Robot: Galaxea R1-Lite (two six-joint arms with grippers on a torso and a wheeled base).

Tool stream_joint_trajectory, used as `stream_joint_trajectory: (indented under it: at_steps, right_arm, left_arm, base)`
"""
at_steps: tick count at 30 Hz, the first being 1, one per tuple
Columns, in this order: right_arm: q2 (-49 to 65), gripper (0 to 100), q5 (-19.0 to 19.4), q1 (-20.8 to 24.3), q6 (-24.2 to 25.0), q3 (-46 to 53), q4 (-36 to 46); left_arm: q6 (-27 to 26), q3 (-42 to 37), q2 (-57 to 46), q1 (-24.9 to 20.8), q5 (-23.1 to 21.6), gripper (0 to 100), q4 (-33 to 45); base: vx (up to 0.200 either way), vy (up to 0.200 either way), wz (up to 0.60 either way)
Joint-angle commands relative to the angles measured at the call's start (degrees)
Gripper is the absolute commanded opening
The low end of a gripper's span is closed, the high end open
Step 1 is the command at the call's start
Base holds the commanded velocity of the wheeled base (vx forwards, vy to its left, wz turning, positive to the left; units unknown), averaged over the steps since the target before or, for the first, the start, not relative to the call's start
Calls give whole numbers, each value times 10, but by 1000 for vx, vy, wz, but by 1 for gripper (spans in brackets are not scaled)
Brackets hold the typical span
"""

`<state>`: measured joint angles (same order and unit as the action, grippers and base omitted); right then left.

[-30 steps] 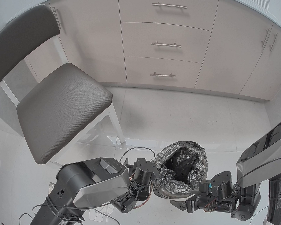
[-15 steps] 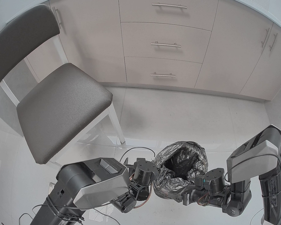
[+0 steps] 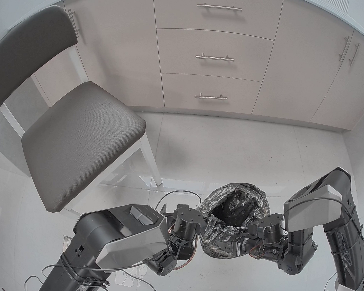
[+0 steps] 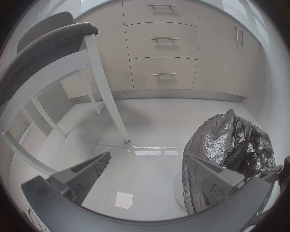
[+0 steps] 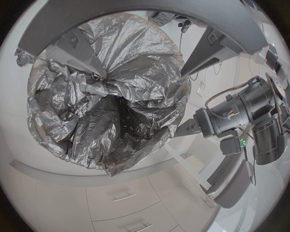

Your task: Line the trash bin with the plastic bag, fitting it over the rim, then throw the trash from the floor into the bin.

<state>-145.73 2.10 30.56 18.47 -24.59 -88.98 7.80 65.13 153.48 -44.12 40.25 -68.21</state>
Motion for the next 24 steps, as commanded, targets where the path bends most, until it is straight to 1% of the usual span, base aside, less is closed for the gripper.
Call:
stream_joint_trajectory:
  at_steps: [1, 7, 12, 20, 24]
  right_arm:
    - [-25, 100, 0, -2, 1, -17, -10]
    - [-31, 100, 0, -14, 2, -37, -10]
    - [-24, 100, 1, -16, 3, -34, -10]
    - [110, 100, 0, -14, 6, 54, -10]
    - [133, 100, -2, -16, 7, 67, -10]
  left_arm:
    - [0, 0, 2, -2, 0, 100, 0]
    - [0, 0, 2, -2, 0, 100, -1]
    - [0, 0, 2, -2, 0, 100, -1]
    - [0, -1, 2, -2, 1, 100, -10]
    - [0, -3, 2, -3, 1, 100, -11]
  base:
    - [0, 0, 0]
    - [0, 0, 0]
    - [0, 0, 0]
    - [0, 0, 0]
    - [0, 0, 0]
